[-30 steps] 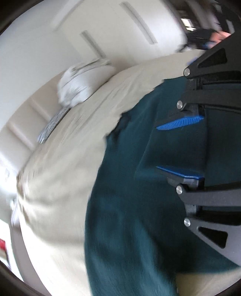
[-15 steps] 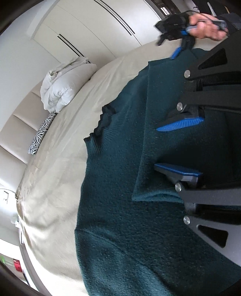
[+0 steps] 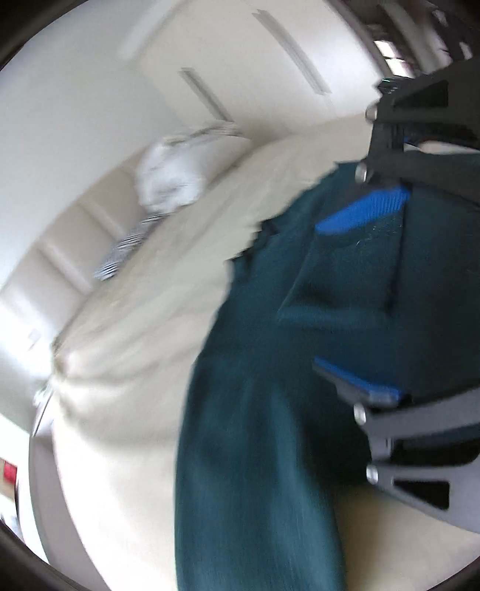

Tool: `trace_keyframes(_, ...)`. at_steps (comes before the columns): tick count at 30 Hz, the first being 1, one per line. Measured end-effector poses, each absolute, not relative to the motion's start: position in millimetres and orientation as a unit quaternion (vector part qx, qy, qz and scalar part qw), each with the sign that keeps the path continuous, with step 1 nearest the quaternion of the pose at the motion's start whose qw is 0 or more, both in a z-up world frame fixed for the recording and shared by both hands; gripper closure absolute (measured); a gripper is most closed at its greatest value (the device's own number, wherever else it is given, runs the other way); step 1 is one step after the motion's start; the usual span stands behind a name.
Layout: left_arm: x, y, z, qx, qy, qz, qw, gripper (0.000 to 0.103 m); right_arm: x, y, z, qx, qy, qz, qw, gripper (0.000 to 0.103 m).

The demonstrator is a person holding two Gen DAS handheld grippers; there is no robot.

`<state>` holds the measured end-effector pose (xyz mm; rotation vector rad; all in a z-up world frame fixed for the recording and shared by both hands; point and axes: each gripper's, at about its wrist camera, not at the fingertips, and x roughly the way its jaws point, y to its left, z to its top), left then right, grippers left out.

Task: Fold small clothes

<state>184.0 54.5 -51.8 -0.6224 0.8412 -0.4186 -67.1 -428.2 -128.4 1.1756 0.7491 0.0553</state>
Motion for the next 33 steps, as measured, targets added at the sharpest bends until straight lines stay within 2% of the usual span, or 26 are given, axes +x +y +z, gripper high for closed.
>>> trace_keyframes(1, 169, 83, -51, -0.328, 0.382, -0.186, 0.844, 0.024, -76, -417, -116, 0.538, 0.328, 0.025, 0.776, 0.037)
trace_keyframes(3, 146, 130, -56, -0.382, 0.365, -0.156, 0.834, 0.024, -84, -396, -98, 0.527, 0.316, 0.031, 0.788, 0.035)
trace_keyframes(11, 56, 291, -100, -0.548, 0.292, 0.002, 0.784, 0.024, -76, -287, -73, 0.516, 0.345, 0.106, 0.777, 0.035)
trace_keyframes(14, 39, 328, -116, -0.612, 0.244, 0.032, 0.752, 0.029, -75, -250, -74, 0.521, 0.359, 0.121, 0.765, 0.035)
trace_keyframes(19, 60, 346, -133, -0.641, 0.231, 0.066, 0.729, 0.041, -67, -210, -71, 0.511, 0.376, 0.128, 0.762, 0.035)
trace_keyframes(20, 69, 348, -134, -0.64, 0.233, 0.077, 0.728, 0.045, -65, -203, -70, 0.51, 0.376, 0.129, 0.763, 0.035)
trace_keyframes(21, 77, 348, -135, -0.639, 0.237, 0.083, 0.728, 0.054, -69, -200, -67, 0.508, 0.374, 0.13, 0.765, 0.035)
trace_keyframes(22, 83, 349, -137, -0.639, 0.24, 0.083, 0.726, 0.07, -74, -197, -69, 0.506, 0.373, 0.13, 0.767, 0.035)
trace_keyframes(23, 94, 350, -138, -0.642, 0.248, 0.075, 0.722, 0.078, -79, -198, -68, 0.504, 0.372, 0.129, 0.769, 0.035)
trace_keyframes(24, 98, 356, -138, -0.644, 0.251, 0.07, 0.72, 0.093, -82, -196, -69, 0.502, 0.372, 0.129, 0.77, 0.035)
trace_keyframes(25, 103, 353, -133, -0.638, 0.257, 0.067, 0.723, 0.096, -83, -199, -70, 0.501, 0.373, 0.129, 0.77, 0.035)
trace_keyframes(28, 108, 350, -102, -0.574, 0.259, 0.042, 0.775, 0.096, -81, -209, -74, 0.498, 0.37, 0.127, 0.774, 0.035)
trace_keyframes(33, 144, 237, -25, -0.383, 0.3, -0.057, 0.872, 0.096, -84, -226, -83, 0.508, 0.359, 0.124, 0.773, 0.035)
